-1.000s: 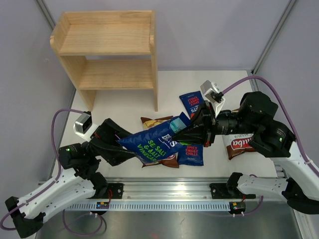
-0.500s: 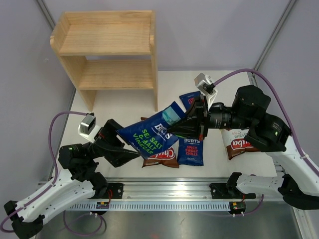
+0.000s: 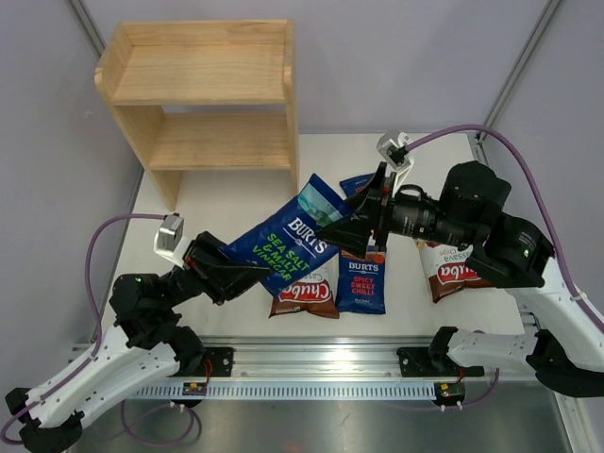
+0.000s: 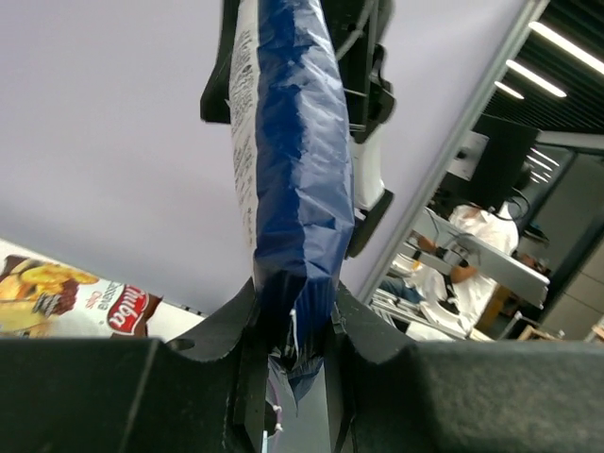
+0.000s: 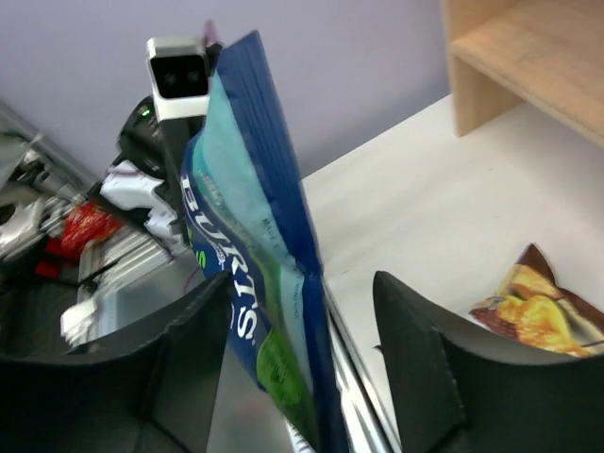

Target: Place and organize the chips bags onto the shelf

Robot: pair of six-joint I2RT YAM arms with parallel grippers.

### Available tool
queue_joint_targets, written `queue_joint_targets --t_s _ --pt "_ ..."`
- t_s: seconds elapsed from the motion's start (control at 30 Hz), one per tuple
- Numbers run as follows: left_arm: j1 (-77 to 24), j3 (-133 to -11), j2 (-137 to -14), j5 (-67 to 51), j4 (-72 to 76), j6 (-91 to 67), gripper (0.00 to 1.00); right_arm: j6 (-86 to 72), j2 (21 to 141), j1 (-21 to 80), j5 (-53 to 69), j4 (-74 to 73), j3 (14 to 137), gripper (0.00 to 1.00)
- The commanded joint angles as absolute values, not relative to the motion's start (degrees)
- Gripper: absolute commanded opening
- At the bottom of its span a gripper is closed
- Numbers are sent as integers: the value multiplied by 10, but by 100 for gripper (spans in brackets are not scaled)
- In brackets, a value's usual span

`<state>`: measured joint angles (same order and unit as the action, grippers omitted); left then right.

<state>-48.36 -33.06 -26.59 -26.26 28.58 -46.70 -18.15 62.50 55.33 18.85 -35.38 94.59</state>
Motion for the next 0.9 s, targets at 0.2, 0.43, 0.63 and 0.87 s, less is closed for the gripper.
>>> queue_joint_targets --t_s 0.2,0.43,0.63,0.87 --pt "-486 -449 -280 -103 102 -438 0 -154 582 549 -49 -375 1000 99" --pt "-480 -683 -352 142 -124 -411 0 -165 509 549 -163 -391 963 100" --pt "-430 -943 -519 225 -279 -423 0 -174 478 549 -178 -391 934 99" --pt "-152 -997 -628 -20 -259 -591 0 -183 449 549 -179 -383 901 99"
